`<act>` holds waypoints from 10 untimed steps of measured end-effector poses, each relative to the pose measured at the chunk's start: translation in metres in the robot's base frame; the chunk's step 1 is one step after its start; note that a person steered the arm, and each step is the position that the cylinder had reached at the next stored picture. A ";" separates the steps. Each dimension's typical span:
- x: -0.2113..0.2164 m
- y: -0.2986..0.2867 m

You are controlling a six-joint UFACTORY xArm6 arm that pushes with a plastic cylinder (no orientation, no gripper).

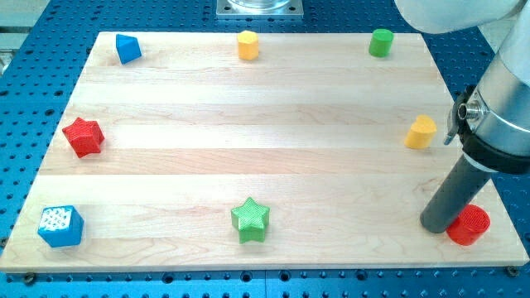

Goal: Point your arm vertically above the red circle

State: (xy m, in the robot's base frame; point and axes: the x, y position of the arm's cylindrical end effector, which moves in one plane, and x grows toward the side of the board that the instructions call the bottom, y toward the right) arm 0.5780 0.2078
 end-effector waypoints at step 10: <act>-0.081 -0.015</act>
State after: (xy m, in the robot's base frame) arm 0.4966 0.1924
